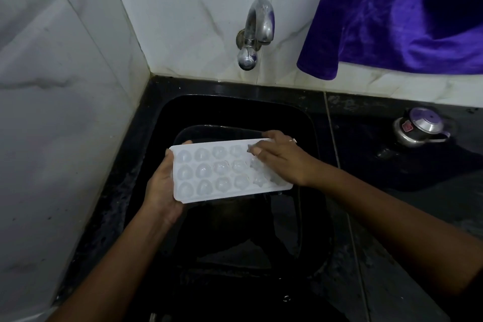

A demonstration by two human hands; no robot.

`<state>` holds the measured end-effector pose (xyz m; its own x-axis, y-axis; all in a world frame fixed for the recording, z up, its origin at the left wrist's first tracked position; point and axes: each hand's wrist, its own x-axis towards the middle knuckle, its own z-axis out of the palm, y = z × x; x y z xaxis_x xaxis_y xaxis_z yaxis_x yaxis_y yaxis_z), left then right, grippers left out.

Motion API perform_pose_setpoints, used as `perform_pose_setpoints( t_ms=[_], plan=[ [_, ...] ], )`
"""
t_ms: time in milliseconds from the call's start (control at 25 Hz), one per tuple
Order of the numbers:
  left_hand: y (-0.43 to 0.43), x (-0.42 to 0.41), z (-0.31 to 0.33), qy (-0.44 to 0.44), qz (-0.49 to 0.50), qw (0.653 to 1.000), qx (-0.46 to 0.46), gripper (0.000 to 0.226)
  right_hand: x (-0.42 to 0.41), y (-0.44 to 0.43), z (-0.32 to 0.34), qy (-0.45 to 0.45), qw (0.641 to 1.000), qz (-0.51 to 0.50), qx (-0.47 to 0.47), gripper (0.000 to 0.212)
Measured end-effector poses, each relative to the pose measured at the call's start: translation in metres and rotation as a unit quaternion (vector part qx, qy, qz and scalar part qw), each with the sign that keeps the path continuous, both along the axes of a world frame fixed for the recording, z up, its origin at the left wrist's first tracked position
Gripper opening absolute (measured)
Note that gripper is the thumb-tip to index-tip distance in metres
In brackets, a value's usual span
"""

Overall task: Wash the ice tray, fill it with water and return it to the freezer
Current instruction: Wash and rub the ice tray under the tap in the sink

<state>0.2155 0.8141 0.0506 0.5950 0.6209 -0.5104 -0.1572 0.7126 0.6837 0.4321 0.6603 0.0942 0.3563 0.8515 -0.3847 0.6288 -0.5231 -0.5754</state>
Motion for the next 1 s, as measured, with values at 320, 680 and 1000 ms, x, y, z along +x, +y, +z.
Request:
perform_pose_setpoints(
  t_ms=[320,680,1000],
  plan=[
    [-0.004,0.000,-0.002,-0.015,0.008,1.000,-0.023,0.045,-0.010,0.001,-0.003,-0.195,0.977,0.081,-0.008,0.048],
    [-0.012,0.001,-0.005,-0.011,0.010,0.999,-0.038,0.044,-0.010,0.002,-0.006,-0.325,0.933,0.149,-0.038,0.066],
    [-0.008,-0.002,-0.001,-0.049,0.021,0.998,-0.044,0.043,-0.036,-0.005,-0.019,-0.188,0.974,0.055,0.113,0.048]
  ],
)
